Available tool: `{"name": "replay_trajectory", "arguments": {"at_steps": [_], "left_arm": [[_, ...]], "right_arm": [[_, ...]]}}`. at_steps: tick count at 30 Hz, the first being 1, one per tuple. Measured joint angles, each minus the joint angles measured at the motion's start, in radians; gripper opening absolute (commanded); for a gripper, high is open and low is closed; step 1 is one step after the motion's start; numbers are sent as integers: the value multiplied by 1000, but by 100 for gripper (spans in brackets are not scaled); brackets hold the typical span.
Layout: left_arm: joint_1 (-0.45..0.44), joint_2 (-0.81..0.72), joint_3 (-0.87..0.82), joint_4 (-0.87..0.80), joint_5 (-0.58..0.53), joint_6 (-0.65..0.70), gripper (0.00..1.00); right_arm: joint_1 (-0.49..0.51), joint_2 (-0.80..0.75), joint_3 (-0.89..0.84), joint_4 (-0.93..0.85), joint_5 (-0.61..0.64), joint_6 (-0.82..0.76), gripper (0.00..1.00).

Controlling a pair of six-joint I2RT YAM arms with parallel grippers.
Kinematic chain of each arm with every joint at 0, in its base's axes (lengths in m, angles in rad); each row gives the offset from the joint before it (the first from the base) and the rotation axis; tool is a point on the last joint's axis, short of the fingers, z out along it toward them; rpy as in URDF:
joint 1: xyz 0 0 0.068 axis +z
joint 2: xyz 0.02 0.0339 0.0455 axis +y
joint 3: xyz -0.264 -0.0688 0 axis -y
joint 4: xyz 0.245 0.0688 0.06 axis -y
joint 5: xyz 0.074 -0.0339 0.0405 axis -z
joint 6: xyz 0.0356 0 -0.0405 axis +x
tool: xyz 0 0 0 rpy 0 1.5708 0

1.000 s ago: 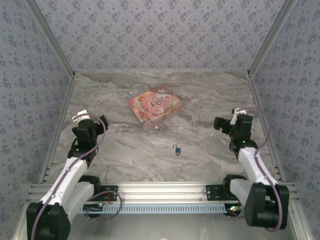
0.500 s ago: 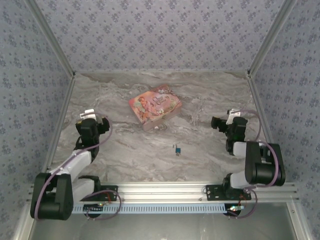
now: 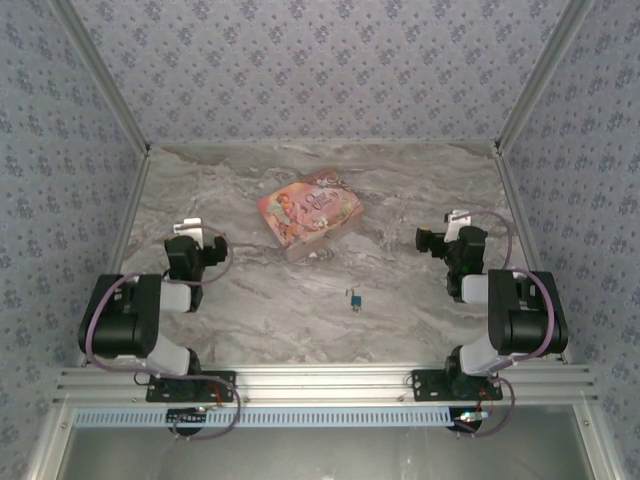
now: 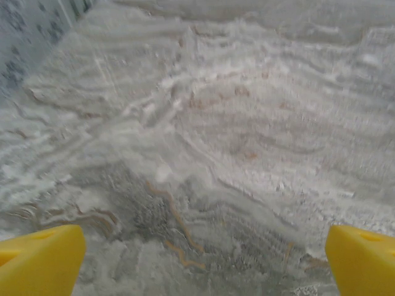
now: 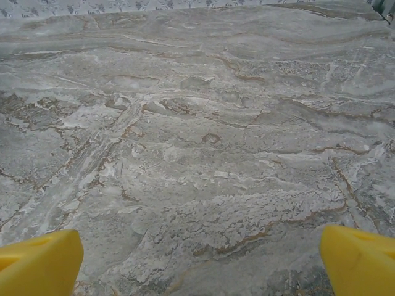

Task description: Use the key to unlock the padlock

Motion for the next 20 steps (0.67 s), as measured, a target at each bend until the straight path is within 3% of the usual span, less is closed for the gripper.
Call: {"name": "replay_trajectory", "arguments": {"at_steps": [6,20], "left_arm": [[52,13,66,-23,52,-10,99],[45,13,66,-32,66,-10,100]], "right_arm": [[9,0,0,-3,17,-5,100],[13,0,0,-8,27,-7,100]]}}
